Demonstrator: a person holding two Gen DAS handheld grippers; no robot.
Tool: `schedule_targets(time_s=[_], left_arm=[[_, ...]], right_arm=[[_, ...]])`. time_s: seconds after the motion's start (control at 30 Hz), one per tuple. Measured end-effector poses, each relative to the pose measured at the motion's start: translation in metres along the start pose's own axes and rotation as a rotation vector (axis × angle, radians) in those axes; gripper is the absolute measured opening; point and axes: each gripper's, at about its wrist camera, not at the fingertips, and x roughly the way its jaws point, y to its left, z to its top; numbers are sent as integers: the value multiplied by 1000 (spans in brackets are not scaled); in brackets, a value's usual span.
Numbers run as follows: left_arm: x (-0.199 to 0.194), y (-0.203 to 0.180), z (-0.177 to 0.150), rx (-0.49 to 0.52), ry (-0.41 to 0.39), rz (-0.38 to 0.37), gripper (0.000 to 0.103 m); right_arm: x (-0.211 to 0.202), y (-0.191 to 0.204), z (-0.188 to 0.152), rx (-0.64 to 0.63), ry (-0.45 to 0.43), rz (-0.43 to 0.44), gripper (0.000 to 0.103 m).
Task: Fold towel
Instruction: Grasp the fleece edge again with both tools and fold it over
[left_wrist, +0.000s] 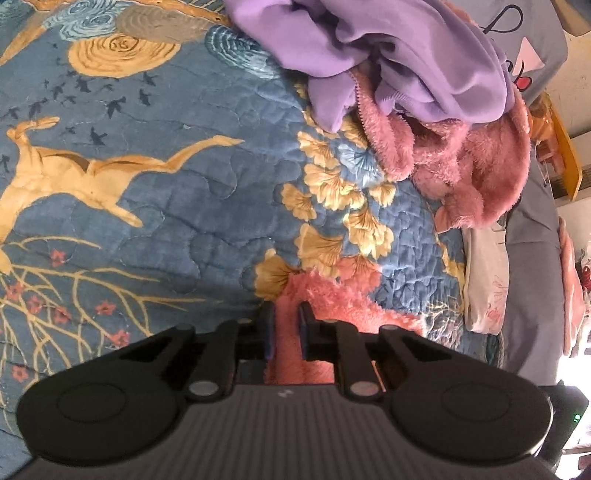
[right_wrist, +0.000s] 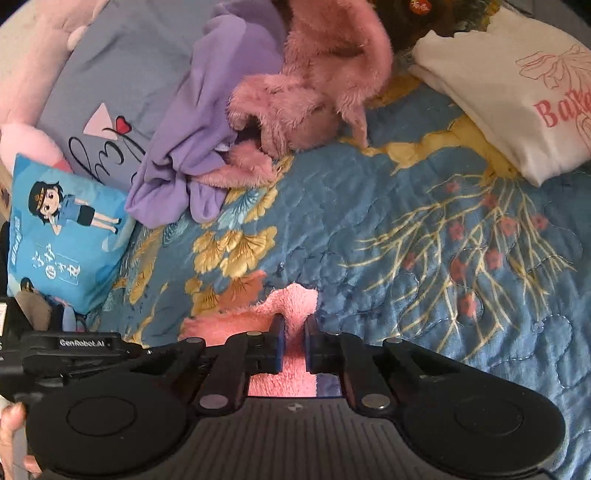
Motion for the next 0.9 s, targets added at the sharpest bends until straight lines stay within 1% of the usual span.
schedule_targets(time_s=[0.03,0.07,0.1,0.13,0.17,0.23,0.3,0.37,0.5,0.53,0.6,0.67,0.77,0.8,0.83,0.87,0.9], left_arm=[[-1,-1,0,7,-2,0,15],[-3,-1,0,13,-7,-4,15],[-7,0,0,12,-16,-11,20],[-11,1,0,12,-28,-18,31],[-21,2,0,16,-53,-35,39],[-41,4,0,25,-104,-69,67],[-65,7,-3,22,-152,-111,77],[-80,11,-8,14,-165,-130,77],[-76,20,-30,-27,-85,-156,75],[-75,22,-35,-35,-66,-161,71],[-66,18,-41,-26,-41,-154,67],[-58,13,-46,-17,-16,-148,66],[-45,7,-55,-3,22,-138,64],[-41,5,-58,1,33,-134,62],[-38,5,-59,-2,41,-128,59],[-35,5,-59,-4,49,-124,58],[-33,6,-59,-9,53,-121,51]], right_arm=[[-1,0,1,3,2,5,13],[-4,1,2,3,2,17,19],[-9,1,3,12,-8,39,22],[-16,-1,3,30,-33,70,26],[-25,-4,3,50,-70,103,36],[-45,-10,3,88,-136,138,49],[-60,-17,0,114,-148,151,50],[-66,-22,-7,119,-124,147,50],[-70,-32,-28,121,-64,131,50],[-69,-34,-34,134,-51,134,50],[-65,-36,-42,164,-30,149,49],[-61,-35,-48,185,-12,171,49],[-54,-30,-49,190,8,184,49],[-51,-29,-49,191,12,183,48],[-48,-28,-48,193,16,181,45],[-45,-27,-48,200,24,184,31],[-41,-27,-47,214,35,191,20]])
